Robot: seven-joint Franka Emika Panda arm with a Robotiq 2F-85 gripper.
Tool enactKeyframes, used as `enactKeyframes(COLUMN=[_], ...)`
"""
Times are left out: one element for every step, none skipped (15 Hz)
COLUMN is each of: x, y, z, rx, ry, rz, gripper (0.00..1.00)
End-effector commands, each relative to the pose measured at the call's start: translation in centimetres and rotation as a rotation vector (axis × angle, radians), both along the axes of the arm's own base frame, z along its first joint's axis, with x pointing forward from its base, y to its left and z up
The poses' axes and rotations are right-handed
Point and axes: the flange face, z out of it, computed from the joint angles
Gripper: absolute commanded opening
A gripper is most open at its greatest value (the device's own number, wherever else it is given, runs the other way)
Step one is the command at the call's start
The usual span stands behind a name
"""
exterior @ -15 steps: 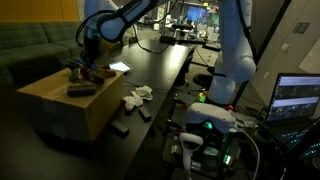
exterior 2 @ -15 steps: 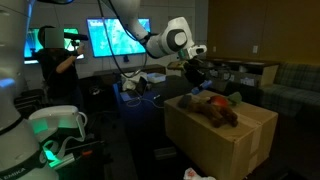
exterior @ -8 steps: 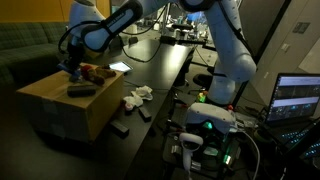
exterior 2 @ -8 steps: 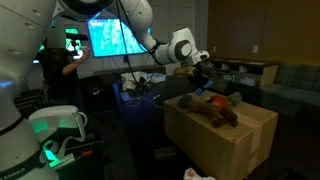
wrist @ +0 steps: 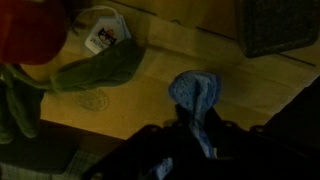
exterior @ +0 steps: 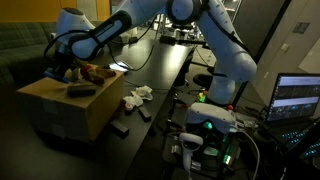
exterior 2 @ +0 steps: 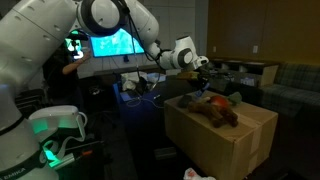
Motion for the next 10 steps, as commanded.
enactKeyframes(x=[1.93,2.15,2.35,2.47,2.57,2.65,2.67,2.72,2.7,2.61], y=[0.46,0.4,0.39,0.27,0.06,-0.03,-0.09,-0.19,-0.22,-0.26], z=[0.05,0.19,-0.17,-0.25,-0.2,-0.31,-0.47,-0.39,-0.45,-0.48], rx=[-0.018,-0.021,-0.03,-0.035,-0.04,-0.047,-0.053,-0.058,-0.063,-0.066], ry=[-0.036,-0.041,-0.046,-0.049,-0.05,-0.054,-0.055,-0.056,-0.058,-0.056], rz=[0.023,0.02,0.015,0.011,0.005,-0.002,-0.003,-0.004,-0.006,-0.005], gripper=[0.13,0.14,0.14,0.16,0.37,0.5,0.55,0.62,0.71,0.78])
